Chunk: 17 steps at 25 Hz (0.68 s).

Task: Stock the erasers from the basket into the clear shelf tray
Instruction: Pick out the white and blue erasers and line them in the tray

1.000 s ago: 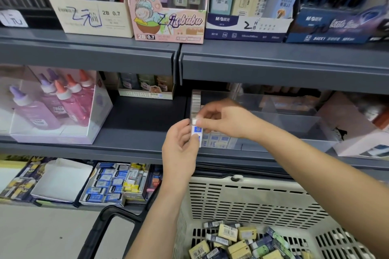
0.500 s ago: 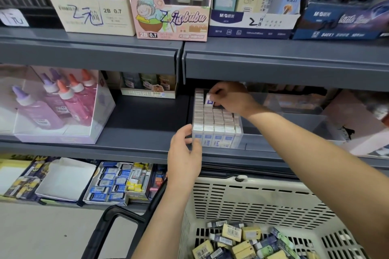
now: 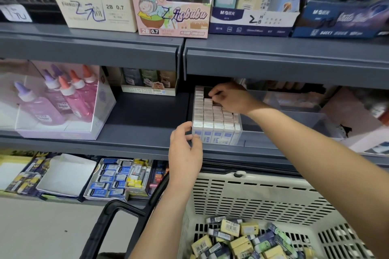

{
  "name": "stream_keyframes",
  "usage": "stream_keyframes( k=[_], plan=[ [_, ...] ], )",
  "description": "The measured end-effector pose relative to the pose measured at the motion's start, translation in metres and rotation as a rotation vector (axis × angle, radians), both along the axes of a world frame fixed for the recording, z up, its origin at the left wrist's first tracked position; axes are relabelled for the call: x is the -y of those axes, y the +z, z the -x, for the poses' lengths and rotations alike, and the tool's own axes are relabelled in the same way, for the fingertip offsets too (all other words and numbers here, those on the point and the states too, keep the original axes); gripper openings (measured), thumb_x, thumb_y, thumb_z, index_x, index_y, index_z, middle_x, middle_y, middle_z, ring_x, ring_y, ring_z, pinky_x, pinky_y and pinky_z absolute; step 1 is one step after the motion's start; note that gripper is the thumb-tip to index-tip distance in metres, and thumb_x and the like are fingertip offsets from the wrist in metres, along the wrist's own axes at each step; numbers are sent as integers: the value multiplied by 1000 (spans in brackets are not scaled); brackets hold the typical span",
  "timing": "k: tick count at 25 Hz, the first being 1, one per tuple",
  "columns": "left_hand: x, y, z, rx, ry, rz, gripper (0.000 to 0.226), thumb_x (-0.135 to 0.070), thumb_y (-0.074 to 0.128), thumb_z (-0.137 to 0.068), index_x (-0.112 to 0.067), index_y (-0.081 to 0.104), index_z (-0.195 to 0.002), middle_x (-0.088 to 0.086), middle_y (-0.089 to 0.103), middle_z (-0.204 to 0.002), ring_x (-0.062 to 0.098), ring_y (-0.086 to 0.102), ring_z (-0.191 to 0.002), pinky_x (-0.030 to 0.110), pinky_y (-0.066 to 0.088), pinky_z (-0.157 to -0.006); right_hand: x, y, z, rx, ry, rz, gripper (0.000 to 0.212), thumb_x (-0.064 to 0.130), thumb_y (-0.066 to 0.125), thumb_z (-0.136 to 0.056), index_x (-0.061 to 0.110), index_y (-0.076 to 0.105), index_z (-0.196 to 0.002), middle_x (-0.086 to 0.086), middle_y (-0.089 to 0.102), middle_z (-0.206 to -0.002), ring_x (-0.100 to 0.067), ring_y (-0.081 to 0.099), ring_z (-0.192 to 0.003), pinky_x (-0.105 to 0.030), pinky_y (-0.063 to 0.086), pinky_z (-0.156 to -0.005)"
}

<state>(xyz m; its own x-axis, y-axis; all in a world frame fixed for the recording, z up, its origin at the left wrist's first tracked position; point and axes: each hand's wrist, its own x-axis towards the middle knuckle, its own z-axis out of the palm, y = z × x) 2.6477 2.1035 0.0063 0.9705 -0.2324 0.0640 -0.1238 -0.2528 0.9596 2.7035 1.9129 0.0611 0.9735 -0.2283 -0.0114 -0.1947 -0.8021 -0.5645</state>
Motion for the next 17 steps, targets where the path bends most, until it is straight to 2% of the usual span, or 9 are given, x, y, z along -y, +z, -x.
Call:
stream_keyframes(
  k=[2, 5, 7, 8, 11, 13, 15, 17],
  plan=[
    [0, 1, 2, 11, 27, -3, 35, -15, 50, -93, -20, 46, -128, -5, 51, -117, 1, 55, -89, 9, 40, -73, 0, 6, 17, 12, -30, -55, 21, 22, 51, -94, 22, 60, -113, 4, 63, -113, -9, 57, -97, -18, 43, -80],
    [-3, 5, 9, 71, 74, 52, 29, -12, 51, -92, -25, 48, -118, -1, 50, -114, 2, 54, -83, 11, 42, -72, -3, 20, 59, 78, -91, -145, 20, 21, 56, -90, 25, 62, -108, 8, 64, -102, -6, 60, -94, -14, 44, -84],
    [-2, 10, 24, 131, 80, 148, 25, -11, 50, -92, -33, 48, -104, 0, 52, -104, -1, 52, -77, 10, 44, -70, -7, 24, 106, 171, -91, -121, 16, 24, 60, -88, 30, 64, -102, 18, 63, -90, 4, 59, -83, -3, 41, -76],
    [-1, 12, 34, 151, 64, 203, 25, -11, 50, -93, -35, 49, -100, -1, 54, -98, 0, 51, -75, 11, 44, -68, -9, 24, 133, 226, -86, -115, 13, 25, 61, -87, 33, 64, -96, 22, 62, -84, 6, 58, -78, -2, 41, -71],
    [7, 12, 73, 122, -85, 298, 20, -16, 52, -93, -36, 54, -94, -12, 59, -81, 3, 54, -70, 14, 47, -61, -10, 10, 214, 268, -109, -236, 18, 22, 61, -86, 41, 62, -85, 17, 67, -76, 5, 63, -73, -5, 45, -69],
    [11, 0, 100, 64, -238, 219, 19, -17, 53, -91, -35, 55, -92, -15, 60, -81, 0, 56, -71, 15, 49, -64, -7, -18, 255, 167, -119, -258, 19, 20, 60, -87, 39, 61, -85, 14, 68, -74, 5, 63, -69, -6, 47, -66],
    [13, -19, 120, -7, -362, 43, 21, -15, 53, -92, -36, 53, -92, -12, 59, -85, 0, 56, -73, 13, 48, -66, -7, -54, 282, -35, -83, -187, 12, 23, 58, -88, 34, 63, -89, 12, 68, -81, 5, 62, -73, -9, 49, -67],
    [15, -39, 130, -129, -400, -55, 18, -12, 52, -92, -29, 54, -94, -9, 58, -85, 3, 56, -74, 11, 46, -63, -9, -93, 297, -231, 2, -76, 12, 27, 57, -90, 25, 67, -97, 9, 69, -92, 2, 60, -77, -9, 46, -65]
  ],
)
